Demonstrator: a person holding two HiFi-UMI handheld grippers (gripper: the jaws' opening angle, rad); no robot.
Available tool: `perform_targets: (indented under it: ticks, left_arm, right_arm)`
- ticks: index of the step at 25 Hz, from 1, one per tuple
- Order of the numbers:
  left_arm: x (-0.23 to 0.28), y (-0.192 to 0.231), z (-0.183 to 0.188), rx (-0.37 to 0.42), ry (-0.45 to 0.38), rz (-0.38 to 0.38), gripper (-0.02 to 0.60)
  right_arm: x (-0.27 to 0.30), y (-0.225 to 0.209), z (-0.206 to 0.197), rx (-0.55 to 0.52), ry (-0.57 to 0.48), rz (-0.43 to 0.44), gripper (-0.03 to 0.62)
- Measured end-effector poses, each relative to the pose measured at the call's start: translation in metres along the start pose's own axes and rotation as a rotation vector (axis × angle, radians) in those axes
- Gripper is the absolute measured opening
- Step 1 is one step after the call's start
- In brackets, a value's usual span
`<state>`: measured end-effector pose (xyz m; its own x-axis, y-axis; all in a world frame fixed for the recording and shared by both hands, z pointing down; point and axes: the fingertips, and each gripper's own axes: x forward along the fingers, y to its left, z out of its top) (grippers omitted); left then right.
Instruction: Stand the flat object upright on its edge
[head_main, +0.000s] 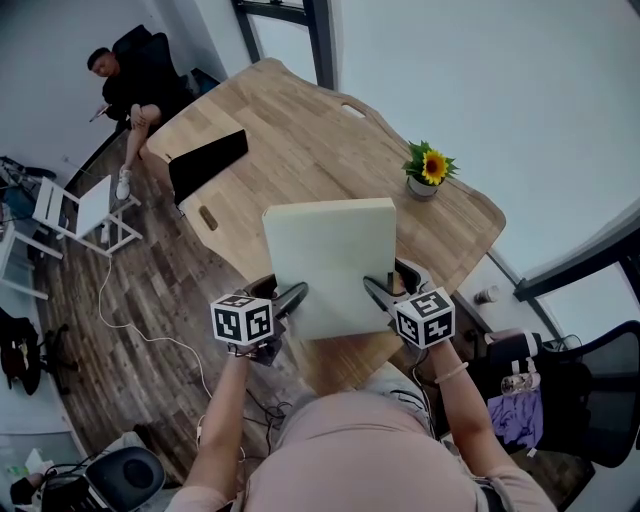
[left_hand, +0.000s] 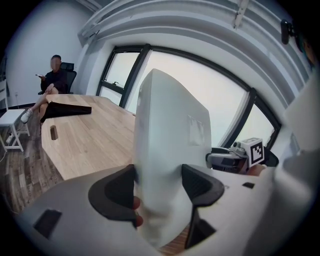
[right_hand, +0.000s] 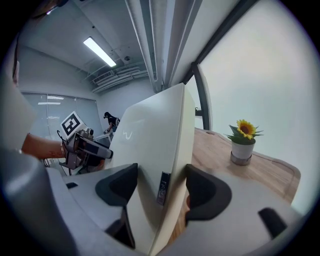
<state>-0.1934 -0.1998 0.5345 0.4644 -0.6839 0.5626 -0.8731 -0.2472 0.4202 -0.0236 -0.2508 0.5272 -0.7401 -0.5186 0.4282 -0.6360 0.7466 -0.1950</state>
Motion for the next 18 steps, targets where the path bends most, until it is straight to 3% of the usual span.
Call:
perform_targets:
  ticks: [18]
  left_arm:
    - [0.005, 0.000, 0.026, 0.112, -0.077, 0.080, 0.279]
  right_arm:
    - [0.009, -0.012, 0.027, -0.148, -0.054, -0.067, 0.295]
